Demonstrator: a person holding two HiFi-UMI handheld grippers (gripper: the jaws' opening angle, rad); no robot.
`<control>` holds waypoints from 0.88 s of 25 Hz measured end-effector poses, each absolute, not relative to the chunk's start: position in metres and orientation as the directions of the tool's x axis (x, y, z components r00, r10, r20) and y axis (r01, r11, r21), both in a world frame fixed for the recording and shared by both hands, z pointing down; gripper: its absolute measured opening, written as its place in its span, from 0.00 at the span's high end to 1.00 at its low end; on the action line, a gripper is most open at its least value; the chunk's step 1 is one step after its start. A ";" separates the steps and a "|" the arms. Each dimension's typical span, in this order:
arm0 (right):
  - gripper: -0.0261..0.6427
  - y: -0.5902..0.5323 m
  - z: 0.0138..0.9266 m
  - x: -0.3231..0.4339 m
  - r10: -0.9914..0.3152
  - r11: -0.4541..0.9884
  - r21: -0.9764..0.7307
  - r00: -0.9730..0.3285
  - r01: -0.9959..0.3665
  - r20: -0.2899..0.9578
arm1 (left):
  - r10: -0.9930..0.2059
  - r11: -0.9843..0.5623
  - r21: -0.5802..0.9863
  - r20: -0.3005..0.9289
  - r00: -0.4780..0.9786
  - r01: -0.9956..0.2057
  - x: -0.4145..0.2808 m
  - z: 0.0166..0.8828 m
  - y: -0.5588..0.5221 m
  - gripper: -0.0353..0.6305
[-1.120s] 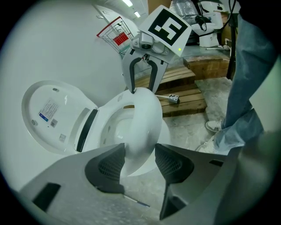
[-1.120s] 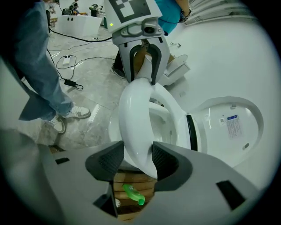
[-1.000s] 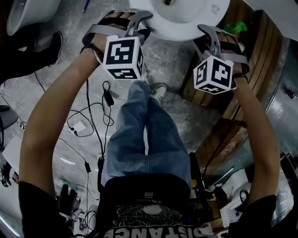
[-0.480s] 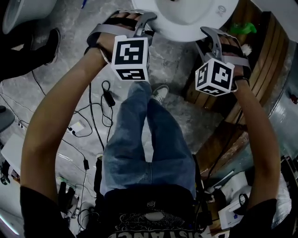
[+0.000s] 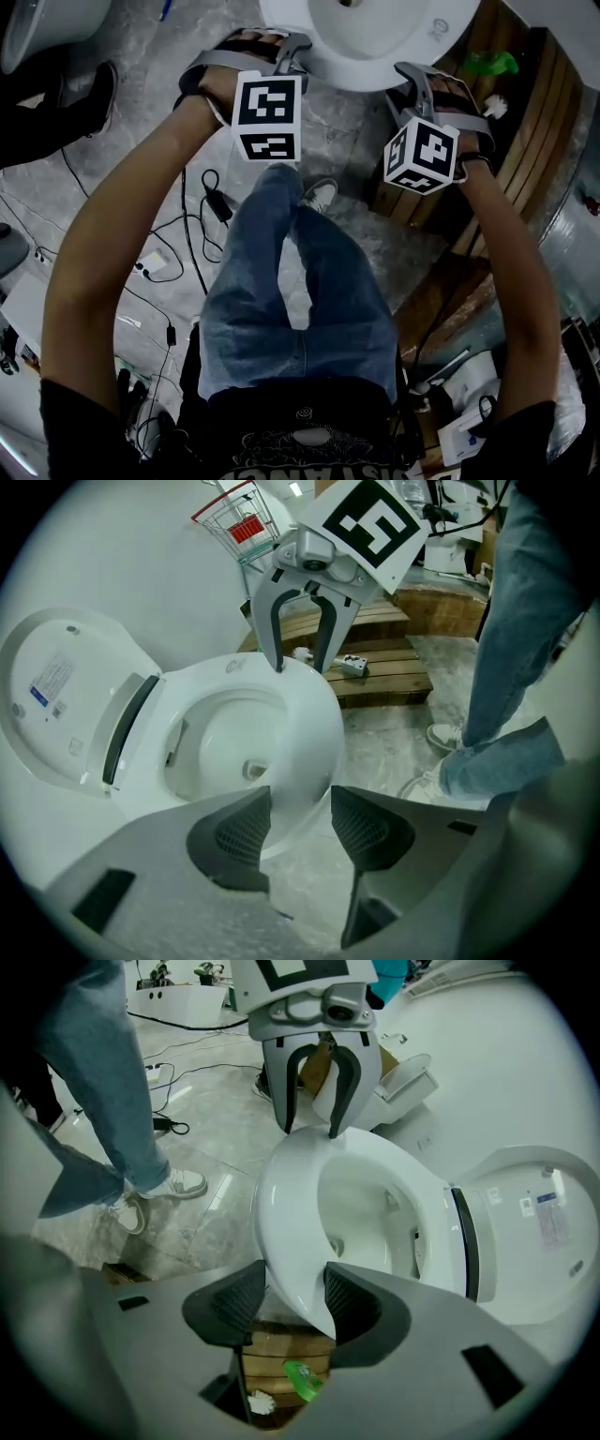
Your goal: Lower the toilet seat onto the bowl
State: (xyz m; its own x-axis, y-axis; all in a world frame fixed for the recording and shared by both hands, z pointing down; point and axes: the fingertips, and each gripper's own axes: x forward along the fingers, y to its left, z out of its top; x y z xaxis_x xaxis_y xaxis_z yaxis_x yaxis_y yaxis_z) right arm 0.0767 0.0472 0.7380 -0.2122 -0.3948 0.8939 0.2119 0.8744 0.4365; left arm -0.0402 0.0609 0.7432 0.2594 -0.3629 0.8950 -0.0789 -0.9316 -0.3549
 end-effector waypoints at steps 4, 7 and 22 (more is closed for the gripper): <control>0.65 0.046 0.740 0.076 -0.375 0.883 0.417 -0.213 0.214 0.902 | -0.348 -0.937 -0.343 0.903 0.253 -0.068 -0.040 0.746 0.060 0.63; 0.65 0.045 0.738 0.077 -0.376 0.885 0.420 -0.225 0.198 0.899 | -0.338 -0.941 -0.332 0.906 0.254 -0.067 -0.040 0.745 0.059 0.63; 0.71 0.050 0.636 0.057 -0.372 0.926 0.370 -0.338 -0.073 0.864 | -0.344 -0.925 -0.241 0.860 0.376 -0.294 -0.012 0.648 0.068 0.64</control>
